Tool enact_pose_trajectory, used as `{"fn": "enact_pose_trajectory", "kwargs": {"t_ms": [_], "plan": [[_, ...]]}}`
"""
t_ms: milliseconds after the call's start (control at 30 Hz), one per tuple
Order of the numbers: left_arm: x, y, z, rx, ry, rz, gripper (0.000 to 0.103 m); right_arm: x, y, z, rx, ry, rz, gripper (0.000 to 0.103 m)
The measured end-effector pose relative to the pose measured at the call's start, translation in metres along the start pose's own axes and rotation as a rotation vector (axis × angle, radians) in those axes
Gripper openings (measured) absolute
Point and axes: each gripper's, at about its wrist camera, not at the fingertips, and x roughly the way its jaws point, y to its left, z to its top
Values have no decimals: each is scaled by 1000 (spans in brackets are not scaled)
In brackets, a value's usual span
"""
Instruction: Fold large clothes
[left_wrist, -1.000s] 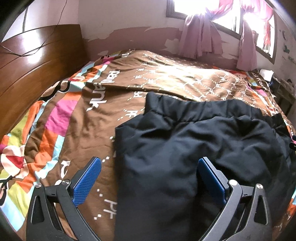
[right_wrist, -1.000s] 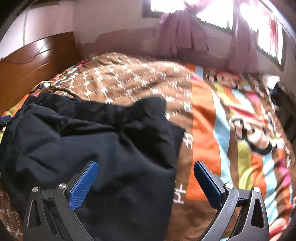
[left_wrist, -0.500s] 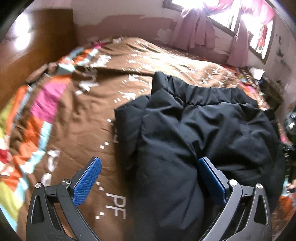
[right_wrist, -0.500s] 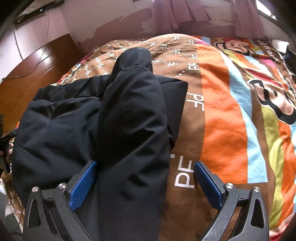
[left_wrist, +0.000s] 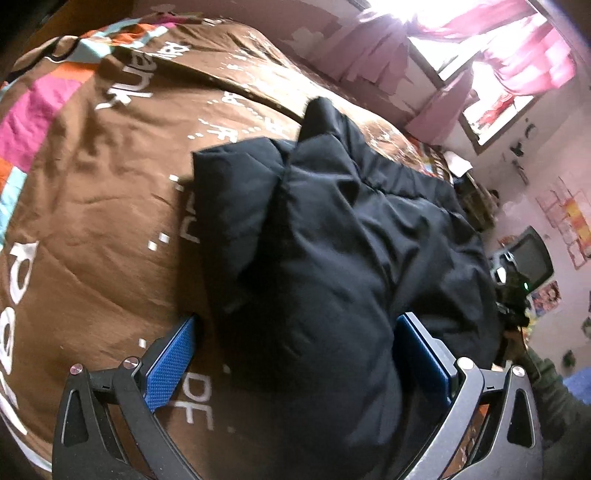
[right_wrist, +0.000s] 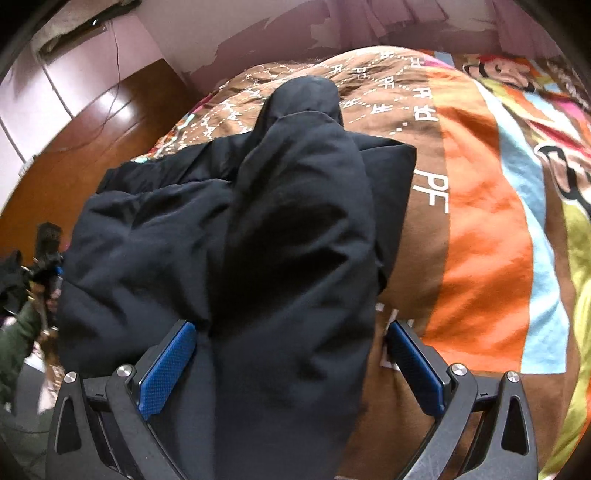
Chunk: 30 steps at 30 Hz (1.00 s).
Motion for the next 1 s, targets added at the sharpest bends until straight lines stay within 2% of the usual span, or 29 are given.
{"fn": "enact_pose_trajectory", "kwargs": {"t_ms": [100,300,333,433,500,533,600,633,667,700,800,867,1000], "plan": [[-1,-4,-5,13,24,-12,102,-2,-1,5,68,4,97,103],[-2,-14,-12,-17,49,-6,102,12,13,5,81,50,43,102],[-1,-16,-12,-15,48,1,102,12,17,3,80,53,29,98],[-4,-24,-15,-12,44,29,100,5,23,-1,91,35,2,74],[-6,-29,-17,-16,36,52,88,-1,20,-5,132,15,-10,53],[-8,-31,-18,-26,32,63,84,-4,19,-7,160,6,-5,48],[-12,-34,-20,-55,27,75,65,-10,20,-9,196,-7,6,33],[-15,-35,-22,-69,24,83,61,-14,24,-11,202,-10,8,31],[-17,-37,-21,-79,21,90,51,-15,26,-11,203,-12,6,27],[-21,-39,-22,-91,16,96,47,-19,31,-12,203,-16,-1,23],[-37,-48,-23,-106,-14,88,23,-31,51,-6,197,-51,3,17],[-53,-60,-23,-88,-43,87,18,-45,67,-4,176,-87,14,15],[-82,-85,-10,-32,-111,84,15,-68,101,12,114,-144,24,14]]}}
